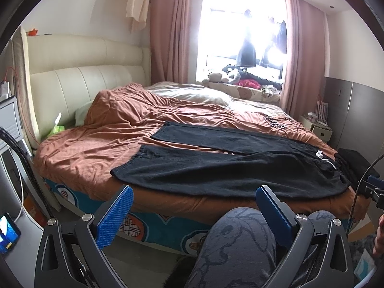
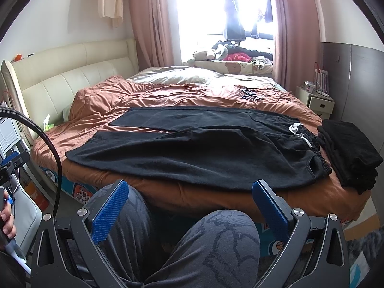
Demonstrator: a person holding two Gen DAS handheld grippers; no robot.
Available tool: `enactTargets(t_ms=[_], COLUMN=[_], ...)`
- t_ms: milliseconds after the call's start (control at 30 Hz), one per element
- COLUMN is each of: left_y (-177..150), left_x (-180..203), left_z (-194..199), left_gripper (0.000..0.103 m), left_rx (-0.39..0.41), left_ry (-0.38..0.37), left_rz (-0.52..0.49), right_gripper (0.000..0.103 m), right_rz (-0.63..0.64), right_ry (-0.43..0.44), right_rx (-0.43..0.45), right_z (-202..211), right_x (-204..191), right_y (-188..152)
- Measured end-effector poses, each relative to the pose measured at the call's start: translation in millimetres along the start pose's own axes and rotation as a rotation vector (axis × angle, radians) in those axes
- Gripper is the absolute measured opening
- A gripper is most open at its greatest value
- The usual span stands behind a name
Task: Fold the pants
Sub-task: 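Move both grippers toward the black pants lying flat on the bed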
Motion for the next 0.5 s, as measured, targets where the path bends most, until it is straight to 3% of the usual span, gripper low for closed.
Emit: enactTargets(t_ms=[500], left_y=[5.0], left_x=[-3.1], left_z=[-0.2], left_gripper=[0.103], left_rx=[0.009], left_ry=[-0.011], left_rz=[-0.004], right_gripper=[0.103], right_rz=[-0.011], right_ry=[-0.013], right_rx=[0.000], right_z=[-5.0], right_x=[-0.9], right_y=[3.4])
Point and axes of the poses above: each gripper's, at about its wrist camera, not at the fingertips, and z roughly against the way its jaws point, x to its right, y to its top, the point moved 3 cm from there along -z, roughly the way its jaws point, and after that the axes turned 8 degrees about y, right-handed, at the moved point
